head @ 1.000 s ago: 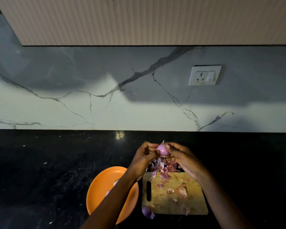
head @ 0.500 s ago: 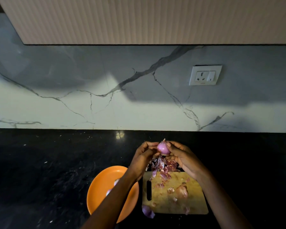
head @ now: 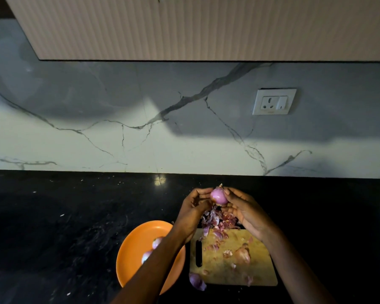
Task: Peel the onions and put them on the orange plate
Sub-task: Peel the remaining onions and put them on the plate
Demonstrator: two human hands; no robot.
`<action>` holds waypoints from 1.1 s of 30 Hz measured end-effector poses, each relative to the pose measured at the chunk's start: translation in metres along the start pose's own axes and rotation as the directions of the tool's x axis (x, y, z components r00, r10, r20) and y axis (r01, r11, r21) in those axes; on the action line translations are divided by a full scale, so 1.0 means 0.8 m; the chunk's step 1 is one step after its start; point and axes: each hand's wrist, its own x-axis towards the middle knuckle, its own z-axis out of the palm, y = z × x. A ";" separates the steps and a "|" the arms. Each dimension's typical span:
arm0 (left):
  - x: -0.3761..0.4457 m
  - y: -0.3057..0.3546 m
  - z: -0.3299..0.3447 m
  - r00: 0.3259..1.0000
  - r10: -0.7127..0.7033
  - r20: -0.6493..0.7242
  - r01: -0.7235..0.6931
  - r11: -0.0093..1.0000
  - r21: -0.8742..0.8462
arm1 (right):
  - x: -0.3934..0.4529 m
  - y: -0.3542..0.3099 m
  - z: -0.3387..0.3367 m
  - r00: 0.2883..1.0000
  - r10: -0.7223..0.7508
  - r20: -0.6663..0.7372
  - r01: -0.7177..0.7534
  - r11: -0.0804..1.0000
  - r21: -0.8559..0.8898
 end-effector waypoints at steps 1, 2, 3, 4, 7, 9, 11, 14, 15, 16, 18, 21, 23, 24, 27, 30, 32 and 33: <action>0.000 0.001 0.001 1.000 -0.006 0.008 0.006 1.000 -0.030 | 0.000 0.000 0.000 1.000 -0.002 -0.006 0.002 1.000 0.001; 0.000 0.003 0.002 1.000 -0.018 0.017 0.019 0.998 -0.059 | 0.000 0.000 -0.001 1.000 -0.003 -0.012 0.003 1.000 0.005; 0.000 0.005 0.003 0.999 -0.032 0.027 0.034 0.996 -0.079 | 0.001 0.000 -0.001 1.000 -0.002 -0.015 0.003 1.000 0.007; 0.000 0.006 0.003 0.999 -0.042 0.030 0.044 0.996 -0.082 | 0.001 0.000 -0.001 1.000 0.000 -0.014 0.001 1.000 0.007; 0.001 0.008 0.004 0.999 -0.042 0.012 0.042 0.997 -0.065 | 0.001 -0.001 0.001 1.000 -0.006 -0.008 0.006 1.000 -0.003; 0.000 0.009 0.005 0.999 -0.033 0.020 0.034 0.996 -0.078 | 0.002 0.001 0.001 1.000 -0.012 -0.013 0.012 1.000 -0.011; -0.001 0.010 0.006 0.999 -0.026 0.026 0.028 0.994 -0.102 | 0.003 0.001 0.001 1.000 -0.020 -0.022 0.020 1.000 -0.002; -0.001 0.008 0.007 1.000 0.001 0.011 0.000 0.995 -0.099 | 0.005 0.001 0.002 0.999 -0.020 -0.025 0.021 0.999 0.036; -0.001 0.005 0.007 1.000 0.007 -0.001 -0.007 0.995 -0.098 | 0.006 0.001 0.003 1.000 -0.018 -0.023 0.019 0.999 0.050; -0.001 0.004 0.007 1.000 0.011 -0.010 -0.012 0.994 -0.106 | 0.006 0.001 0.005 1.000 -0.018 -0.021 0.020 0.998 0.057; 0.000 0.004 0.006 1.000 0.010 -0.013 -0.011 0.991 -0.136 | 0.009 0.002 0.006 0.999 -0.028 -0.027 0.029 0.998 0.056; 0.001 0.007 0.007 1.000 0.004 0.008 -0.003 0.987 -0.160 | 0.010 0.004 0.005 0.999 -0.030 -0.037 0.033 0.997 0.073; 0.002 0.009 0.007 1.000 0.000 -0.012 -0.002 0.993 -0.116 | 0.010 0.006 0.004 0.999 -0.025 -0.039 0.027 0.997 0.073; 0.003 0.009 0.007 1.000 0.003 -0.029 -0.006 0.996 -0.085 | 0.011 0.007 0.004 0.999 -0.024 -0.038 0.027 0.997 0.074; 0.005 0.004 0.004 0.999 0.029 -0.047 -0.031 0.999 -0.039 | 0.012 0.008 0.006 0.999 -0.022 -0.037 0.025 0.996 0.084; 0.005 0.001 0.003 0.997 0.049 -0.057 -0.051 0.998 -0.046 | 0.013 0.005 0.011 0.999 -0.018 -0.033 0.020 0.996 0.087; 0.004 0.005 0.005 0.998 0.050 -0.049 -0.053 0.996 -0.074 | 0.015 0.004 0.012 0.999 -0.027 -0.041 0.031 0.996 0.085; 0.005 0.006 0.006 0.998 0.045 -0.038 -0.048 0.995 -0.088 | 0.015 0.004 0.012 0.998 -0.032 -0.049 0.036 0.996 0.086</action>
